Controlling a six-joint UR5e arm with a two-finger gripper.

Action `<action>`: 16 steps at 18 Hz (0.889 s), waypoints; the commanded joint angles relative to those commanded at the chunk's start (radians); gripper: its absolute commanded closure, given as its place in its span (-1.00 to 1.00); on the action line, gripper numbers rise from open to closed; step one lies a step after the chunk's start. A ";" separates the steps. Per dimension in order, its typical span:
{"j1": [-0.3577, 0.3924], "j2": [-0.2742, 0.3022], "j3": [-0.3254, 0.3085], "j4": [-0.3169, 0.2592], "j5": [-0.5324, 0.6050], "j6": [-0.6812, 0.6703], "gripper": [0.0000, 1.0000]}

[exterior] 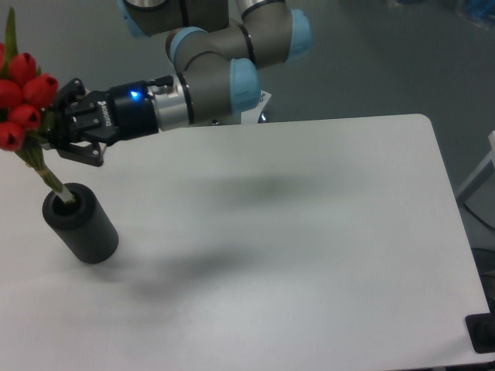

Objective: Insert the flowers into the vase
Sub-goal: 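Lower the tulip stems into the black vase opening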

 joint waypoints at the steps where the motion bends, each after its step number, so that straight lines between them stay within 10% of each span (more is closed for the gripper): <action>1: 0.000 -0.002 -0.002 0.000 0.002 0.008 0.74; 16: -0.005 -0.066 -0.094 0.002 0.009 0.172 0.74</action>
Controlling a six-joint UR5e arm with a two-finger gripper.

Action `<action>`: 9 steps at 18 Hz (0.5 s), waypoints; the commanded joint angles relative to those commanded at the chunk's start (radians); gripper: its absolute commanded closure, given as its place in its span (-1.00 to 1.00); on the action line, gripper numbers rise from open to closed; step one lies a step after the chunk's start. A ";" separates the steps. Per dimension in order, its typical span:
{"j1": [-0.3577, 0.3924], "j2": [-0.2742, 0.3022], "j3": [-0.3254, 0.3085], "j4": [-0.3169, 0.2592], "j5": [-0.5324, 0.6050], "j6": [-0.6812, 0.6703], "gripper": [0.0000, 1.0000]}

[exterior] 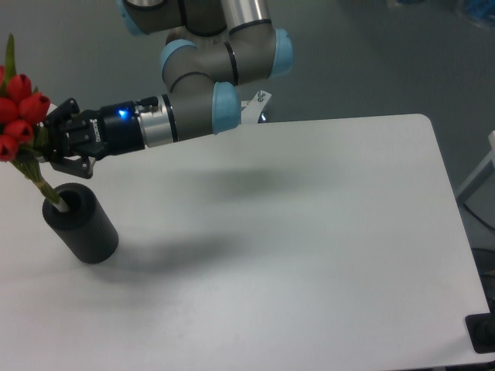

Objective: Insert the flowers into the vase
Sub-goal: 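Lower the tulip stems into the black vase opening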

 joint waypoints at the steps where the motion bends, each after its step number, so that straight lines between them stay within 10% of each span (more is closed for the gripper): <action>1: 0.000 -0.003 -0.002 -0.002 0.002 0.000 0.74; 9: 0.005 -0.063 -0.046 0.005 0.023 0.047 0.73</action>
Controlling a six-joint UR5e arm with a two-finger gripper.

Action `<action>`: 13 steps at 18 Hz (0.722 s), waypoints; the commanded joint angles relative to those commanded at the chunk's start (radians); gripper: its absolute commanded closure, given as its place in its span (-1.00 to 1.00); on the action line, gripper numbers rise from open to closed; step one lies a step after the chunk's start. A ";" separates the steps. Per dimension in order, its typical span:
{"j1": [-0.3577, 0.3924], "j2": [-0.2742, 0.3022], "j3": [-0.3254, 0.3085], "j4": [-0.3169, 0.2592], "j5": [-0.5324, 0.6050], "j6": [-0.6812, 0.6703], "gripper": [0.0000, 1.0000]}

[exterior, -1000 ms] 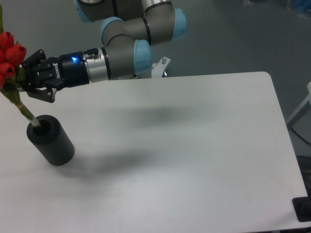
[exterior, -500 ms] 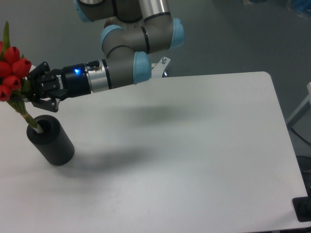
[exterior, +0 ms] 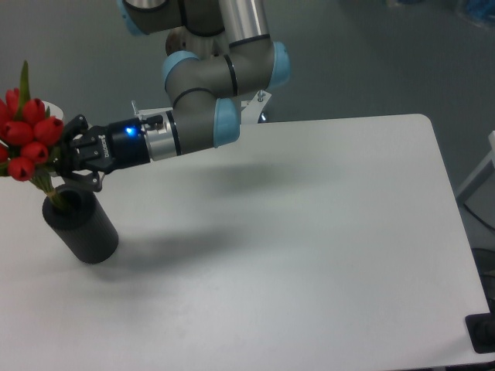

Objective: Insert the flowers into the vase
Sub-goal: 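Lower the tulip stems into the black vase opening, then open the gripper to release the tulips in the vase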

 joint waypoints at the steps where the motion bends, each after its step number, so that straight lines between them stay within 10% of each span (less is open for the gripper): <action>1: 0.000 0.000 -0.002 0.000 0.018 0.003 0.73; 13: 0.003 -0.051 -0.031 0.000 0.104 0.046 0.62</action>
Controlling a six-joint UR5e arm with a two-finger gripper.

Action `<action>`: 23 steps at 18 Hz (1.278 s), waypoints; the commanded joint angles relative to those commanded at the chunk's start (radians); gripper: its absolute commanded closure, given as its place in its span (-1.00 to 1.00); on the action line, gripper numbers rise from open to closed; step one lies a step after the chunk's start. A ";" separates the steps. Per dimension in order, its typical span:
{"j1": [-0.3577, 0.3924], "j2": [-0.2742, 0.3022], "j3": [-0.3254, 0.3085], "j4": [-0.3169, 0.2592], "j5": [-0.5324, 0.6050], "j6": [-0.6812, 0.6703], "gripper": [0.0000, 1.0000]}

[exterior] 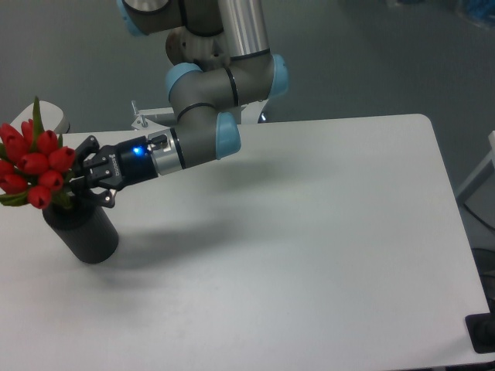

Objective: Insert the flowers into the vase
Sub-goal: 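Open the gripper to release the tulips in the vase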

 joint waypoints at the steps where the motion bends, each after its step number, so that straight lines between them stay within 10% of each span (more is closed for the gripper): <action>1: 0.000 -0.006 -0.006 0.000 0.000 0.024 0.59; 9: 0.009 -0.006 -0.024 -0.005 0.000 0.042 -0.96; 19: 0.087 0.053 -0.043 -0.006 0.014 0.011 -1.00; 23: 0.165 0.115 -0.028 -0.005 0.216 -0.003 -1.00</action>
